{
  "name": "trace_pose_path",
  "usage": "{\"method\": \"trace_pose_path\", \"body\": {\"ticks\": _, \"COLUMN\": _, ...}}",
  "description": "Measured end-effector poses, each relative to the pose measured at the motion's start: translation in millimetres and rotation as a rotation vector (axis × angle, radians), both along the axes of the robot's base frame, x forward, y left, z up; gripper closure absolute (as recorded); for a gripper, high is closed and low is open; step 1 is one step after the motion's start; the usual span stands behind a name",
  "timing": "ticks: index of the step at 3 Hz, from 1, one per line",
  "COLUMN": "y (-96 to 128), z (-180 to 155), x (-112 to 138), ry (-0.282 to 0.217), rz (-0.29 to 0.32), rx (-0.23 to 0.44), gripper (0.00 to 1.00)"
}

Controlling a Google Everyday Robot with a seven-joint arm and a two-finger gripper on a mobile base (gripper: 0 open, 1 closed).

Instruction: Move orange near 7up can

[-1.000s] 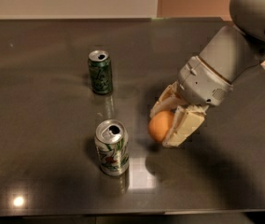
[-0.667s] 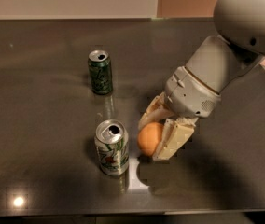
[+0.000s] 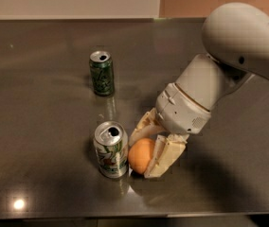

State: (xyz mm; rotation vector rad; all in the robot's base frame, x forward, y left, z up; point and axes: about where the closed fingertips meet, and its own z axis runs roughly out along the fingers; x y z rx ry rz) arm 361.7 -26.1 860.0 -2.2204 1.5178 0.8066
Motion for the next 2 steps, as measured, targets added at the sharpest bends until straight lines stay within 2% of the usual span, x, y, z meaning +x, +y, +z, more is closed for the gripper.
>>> {"method": "trace_pose_path", "body": {"ticks": 2, "y": 2.5, "z": -17.4, "x": -3.1, "ry": 0.022, "rz": -0.005, "rx": 0.006, "gripper": 0.36}}
